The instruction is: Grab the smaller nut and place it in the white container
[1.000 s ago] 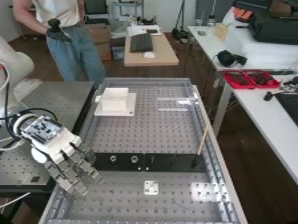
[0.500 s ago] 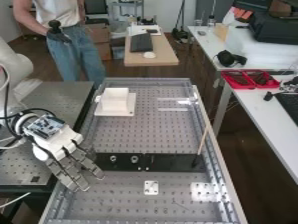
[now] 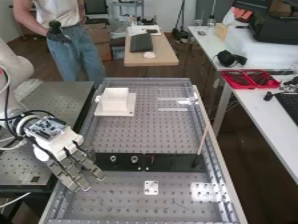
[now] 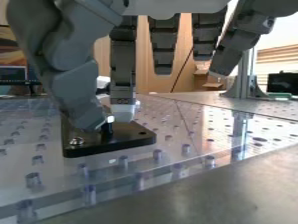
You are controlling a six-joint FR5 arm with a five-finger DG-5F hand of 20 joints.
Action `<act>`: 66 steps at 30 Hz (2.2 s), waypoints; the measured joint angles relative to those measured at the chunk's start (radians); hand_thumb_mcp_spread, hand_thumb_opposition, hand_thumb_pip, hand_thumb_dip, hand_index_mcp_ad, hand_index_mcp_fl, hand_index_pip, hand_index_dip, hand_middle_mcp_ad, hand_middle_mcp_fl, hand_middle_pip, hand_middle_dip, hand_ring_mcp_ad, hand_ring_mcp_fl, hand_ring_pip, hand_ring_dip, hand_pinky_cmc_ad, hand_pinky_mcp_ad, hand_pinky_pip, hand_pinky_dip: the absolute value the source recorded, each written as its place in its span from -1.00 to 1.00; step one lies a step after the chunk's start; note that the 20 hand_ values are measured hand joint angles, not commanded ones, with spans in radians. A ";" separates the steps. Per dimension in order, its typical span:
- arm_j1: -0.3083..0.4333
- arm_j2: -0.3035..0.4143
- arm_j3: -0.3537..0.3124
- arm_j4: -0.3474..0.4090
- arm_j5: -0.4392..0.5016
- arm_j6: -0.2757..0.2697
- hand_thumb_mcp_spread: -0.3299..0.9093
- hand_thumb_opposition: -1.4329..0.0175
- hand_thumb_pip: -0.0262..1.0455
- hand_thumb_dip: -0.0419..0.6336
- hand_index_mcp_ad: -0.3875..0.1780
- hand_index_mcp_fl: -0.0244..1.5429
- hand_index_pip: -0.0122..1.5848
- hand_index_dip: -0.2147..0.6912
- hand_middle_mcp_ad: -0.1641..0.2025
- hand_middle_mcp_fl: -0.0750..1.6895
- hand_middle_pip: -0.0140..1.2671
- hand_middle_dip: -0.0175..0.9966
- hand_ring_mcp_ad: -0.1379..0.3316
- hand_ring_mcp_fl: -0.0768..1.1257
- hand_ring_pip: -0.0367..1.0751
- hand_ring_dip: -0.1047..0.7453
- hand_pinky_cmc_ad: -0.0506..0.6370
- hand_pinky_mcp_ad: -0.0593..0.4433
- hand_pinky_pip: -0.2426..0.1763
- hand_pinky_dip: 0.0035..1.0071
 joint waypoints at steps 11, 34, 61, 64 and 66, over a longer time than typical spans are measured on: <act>-0.018 -0.003 0.009 -0.004 -0.024 -0.012 0.13 -0.07 0.47 -0.32 -0.05 -0.80 0.97 -0.41 0.35 -0.80 -0.80 -0.54 0.55 -0.88 -0.80 -0.63 0.03 -0.05 -0.12 -0.10; -0.033 -0.012 0.023 -0.012 -0.055 -0.017 0.14 -0.07 0.48 -0.32 -0.06 -0.82 0.97 -0.41 0.35 -0.80 -0.80 -0.54 0.51 -0.88 -0.80 -0.63 0.03 -0.05 -0.12 -0.10; -0.011 -0.004 0.013 -0.016 -0.012 -0.001 0.14 -0.07 0.50 -0.32 -0.05 -0.82 0.97 -0.41 0.35 -0.78 -0.79 -0.53 0.50 -0.88 -0.80 -0.62 0.02 -0.04 -0.13 -0.10; -0.011 -0.003 0.012 -0.015 -0.010 0.002 0.14 -0.07 0.50 -0.32 -0.05 -0.82 0.97 -0.41 0.35 -0.78 -0.79 -0.53 0.52 -0.88 -0.80 -0.62 0.01 -0.06 -0.13 -0.10; -0.010 -0.003 0.011 -0.012 -0.009 0.002 0.14 -0.07 0.50 -0.32 -0.05 -0.82 0.97 -0.41 0.35 -0.78 -0.79 -0.53 0.52 -0.88 -0.80 -0.62 0.01 -0.04 -0.12 -0.10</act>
